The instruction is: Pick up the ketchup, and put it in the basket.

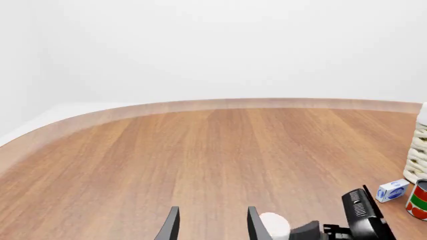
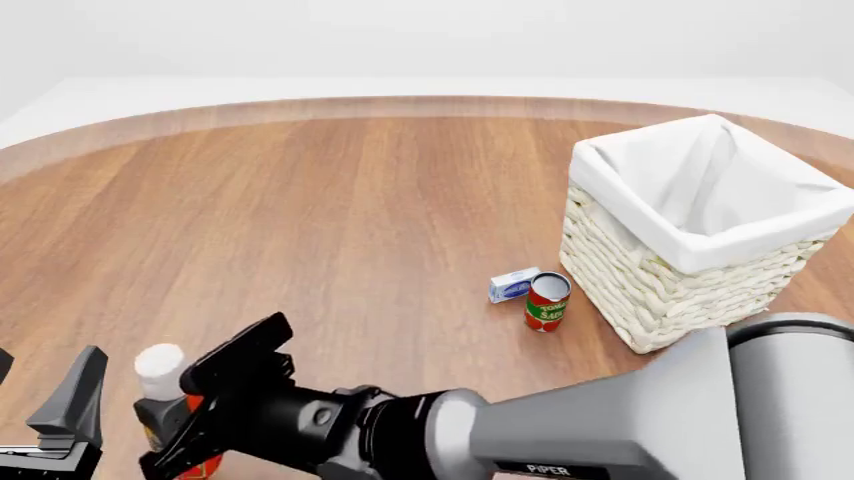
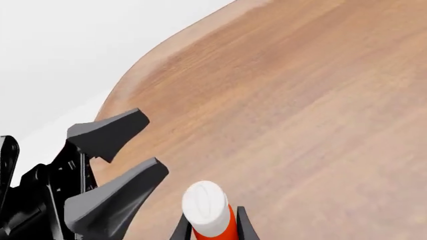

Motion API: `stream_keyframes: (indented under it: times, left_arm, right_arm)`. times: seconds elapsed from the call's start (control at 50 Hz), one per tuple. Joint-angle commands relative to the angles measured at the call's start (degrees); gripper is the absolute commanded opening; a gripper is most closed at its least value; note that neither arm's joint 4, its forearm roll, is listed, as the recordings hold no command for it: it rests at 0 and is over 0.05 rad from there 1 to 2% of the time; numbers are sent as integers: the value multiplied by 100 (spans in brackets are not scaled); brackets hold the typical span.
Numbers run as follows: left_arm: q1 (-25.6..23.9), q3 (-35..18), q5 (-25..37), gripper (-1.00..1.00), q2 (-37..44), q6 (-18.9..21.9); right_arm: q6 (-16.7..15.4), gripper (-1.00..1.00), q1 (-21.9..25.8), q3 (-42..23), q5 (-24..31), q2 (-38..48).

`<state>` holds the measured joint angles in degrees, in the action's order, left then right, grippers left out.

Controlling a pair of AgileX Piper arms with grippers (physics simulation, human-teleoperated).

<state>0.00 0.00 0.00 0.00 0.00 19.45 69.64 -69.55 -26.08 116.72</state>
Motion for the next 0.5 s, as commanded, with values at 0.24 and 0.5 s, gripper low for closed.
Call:
stream_keyframes:
  times: [0.24, 0.5]
  left_arm:
    - [0, 0, 0, 100, 0, 0]
    - [0, 0, 0, 100, 0, 0]
  right_arm:
    - [-33, -100, -757, -35, -79, -499]
    - [-80, -100, -1037, 54, -146, -777]
